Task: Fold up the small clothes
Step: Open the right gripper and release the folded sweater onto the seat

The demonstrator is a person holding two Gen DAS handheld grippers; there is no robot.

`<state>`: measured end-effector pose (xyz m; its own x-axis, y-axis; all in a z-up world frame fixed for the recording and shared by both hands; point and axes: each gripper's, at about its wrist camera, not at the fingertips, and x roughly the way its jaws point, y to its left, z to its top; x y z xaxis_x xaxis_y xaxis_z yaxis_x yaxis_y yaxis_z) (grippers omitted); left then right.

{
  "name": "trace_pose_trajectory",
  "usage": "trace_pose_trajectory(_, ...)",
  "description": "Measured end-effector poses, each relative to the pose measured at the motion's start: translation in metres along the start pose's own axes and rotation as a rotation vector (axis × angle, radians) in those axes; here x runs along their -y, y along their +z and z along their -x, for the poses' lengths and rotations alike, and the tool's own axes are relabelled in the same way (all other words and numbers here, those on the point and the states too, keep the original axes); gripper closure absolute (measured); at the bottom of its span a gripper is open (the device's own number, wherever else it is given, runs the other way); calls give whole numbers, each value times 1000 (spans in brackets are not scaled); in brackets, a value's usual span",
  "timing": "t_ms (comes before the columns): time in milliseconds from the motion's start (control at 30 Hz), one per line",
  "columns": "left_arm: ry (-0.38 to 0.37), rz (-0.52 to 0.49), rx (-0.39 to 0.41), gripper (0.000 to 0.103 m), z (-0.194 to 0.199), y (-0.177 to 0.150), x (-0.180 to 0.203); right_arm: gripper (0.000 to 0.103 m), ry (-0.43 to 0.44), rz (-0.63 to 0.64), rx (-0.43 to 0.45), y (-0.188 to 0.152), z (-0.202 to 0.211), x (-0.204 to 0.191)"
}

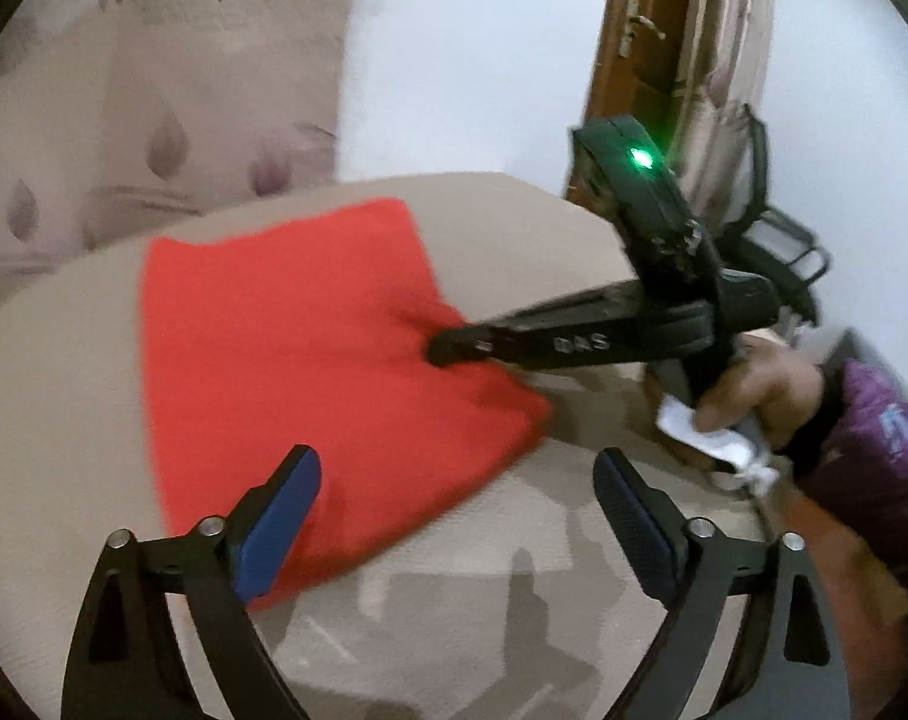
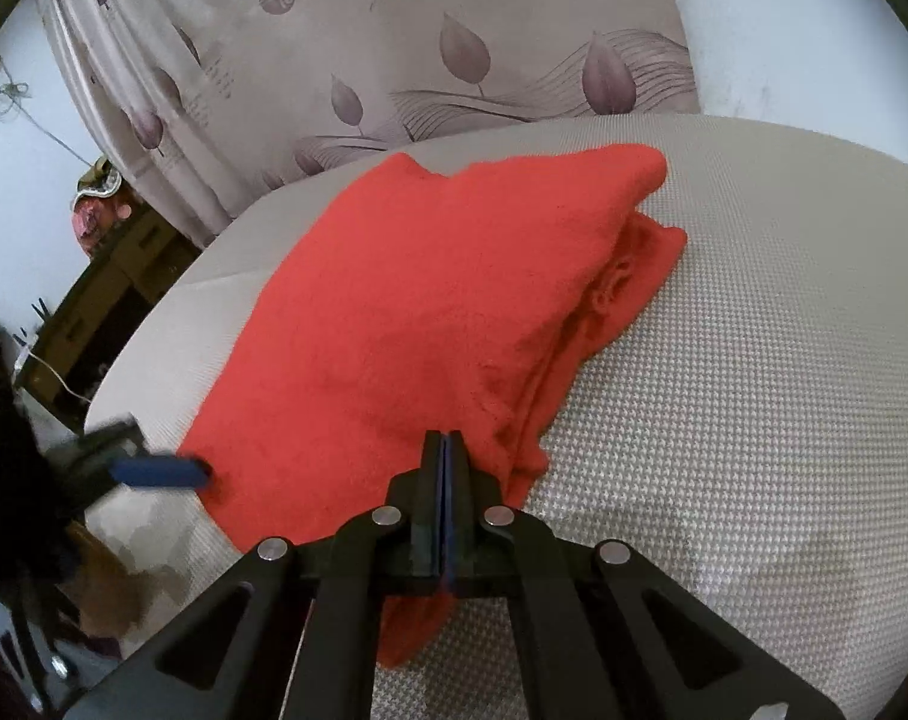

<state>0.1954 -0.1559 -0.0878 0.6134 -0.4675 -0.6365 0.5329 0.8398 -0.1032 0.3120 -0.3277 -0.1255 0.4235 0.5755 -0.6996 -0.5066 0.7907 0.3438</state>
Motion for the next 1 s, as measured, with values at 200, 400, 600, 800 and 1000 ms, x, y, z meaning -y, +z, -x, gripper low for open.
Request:
trace_pose_trajectory(200, 113, -42, 47, 8, 20, 2, -11, 103, -5, -35, 18, -5, 6, -2)
trace_pose_trajectory(400, 149, -40, 61, 8, 23, 5, -22, 83, -20, -60, 81, -13, 26, -16)
trace_pose_trajectory(600, 196, -40, 67, 7, 23, 4, -32, 44, -66, -98, 183, -21, 50, -25)
trace_pose_trajectory(800, 254, -42, 69, 5, 15, 9, -49, 30, -99, -140, 195, -14, 47, -11)
trace_pose_trajectory(1000, 197, 34, 46, 5, 0, 16, -88, 30, -59, -173, 133, -7, 26, 3)
